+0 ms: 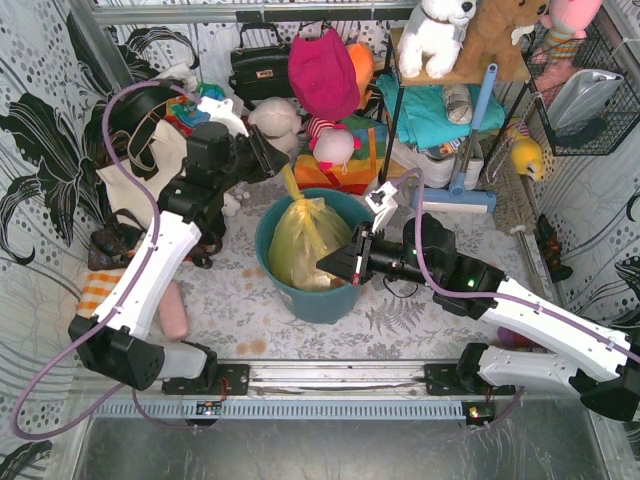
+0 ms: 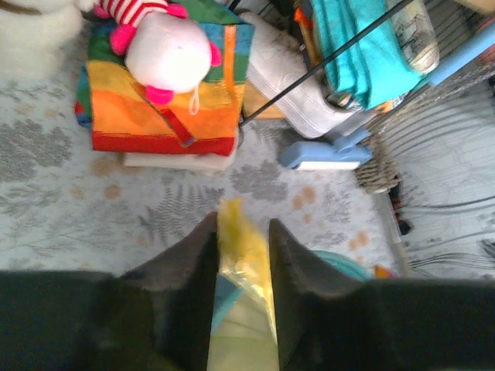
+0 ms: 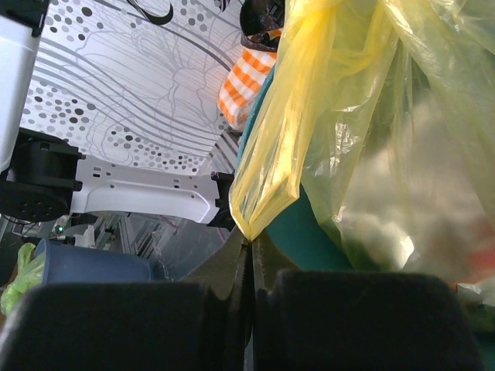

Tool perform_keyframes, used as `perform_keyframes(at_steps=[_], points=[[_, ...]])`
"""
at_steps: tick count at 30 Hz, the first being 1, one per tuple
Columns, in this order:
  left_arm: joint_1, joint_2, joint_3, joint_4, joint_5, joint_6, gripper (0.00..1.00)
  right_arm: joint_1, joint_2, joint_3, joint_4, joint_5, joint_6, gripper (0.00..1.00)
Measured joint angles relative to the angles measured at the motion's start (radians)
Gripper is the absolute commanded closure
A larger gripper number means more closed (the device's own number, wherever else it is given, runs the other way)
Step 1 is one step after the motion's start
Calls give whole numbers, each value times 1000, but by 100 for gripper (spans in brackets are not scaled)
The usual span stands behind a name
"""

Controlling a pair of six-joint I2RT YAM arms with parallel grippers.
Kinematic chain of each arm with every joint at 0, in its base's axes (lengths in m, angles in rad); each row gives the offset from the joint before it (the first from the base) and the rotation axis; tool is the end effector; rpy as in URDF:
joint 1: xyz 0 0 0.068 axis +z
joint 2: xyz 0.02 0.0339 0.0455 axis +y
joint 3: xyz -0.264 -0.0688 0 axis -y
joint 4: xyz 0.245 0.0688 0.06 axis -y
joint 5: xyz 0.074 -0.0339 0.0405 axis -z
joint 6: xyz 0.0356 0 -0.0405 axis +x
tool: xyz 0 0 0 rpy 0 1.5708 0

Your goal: Tie the trash bag

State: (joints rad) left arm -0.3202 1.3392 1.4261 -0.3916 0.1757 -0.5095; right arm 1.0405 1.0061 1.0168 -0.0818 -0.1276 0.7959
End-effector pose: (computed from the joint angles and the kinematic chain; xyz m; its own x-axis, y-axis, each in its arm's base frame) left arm 0.2850 -0.1011 0.4188 -0.4769 -0.3478 -0.8072 0.2698 0.8161 -0.5111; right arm 0.1135 0.2025 0.3914 -0.6824 0.2373 -0.6914 -0.6179 0.3182 0.7190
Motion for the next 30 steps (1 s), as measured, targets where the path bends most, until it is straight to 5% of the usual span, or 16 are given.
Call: perform_keyframes(at_steps=[5, 14, 30], points=[[0, -41, 4, 0, 5, -55, 28, 0, 0, 0, 0, 0, 0, 100], [0, -168, -93, 52, 79, -200, 27, 0, 0, 0, 12, 0, 0, 100], [0, -134, -183, 110, 85, -286, 22, 0, 0, 0, 31, 1, -1, 100]])
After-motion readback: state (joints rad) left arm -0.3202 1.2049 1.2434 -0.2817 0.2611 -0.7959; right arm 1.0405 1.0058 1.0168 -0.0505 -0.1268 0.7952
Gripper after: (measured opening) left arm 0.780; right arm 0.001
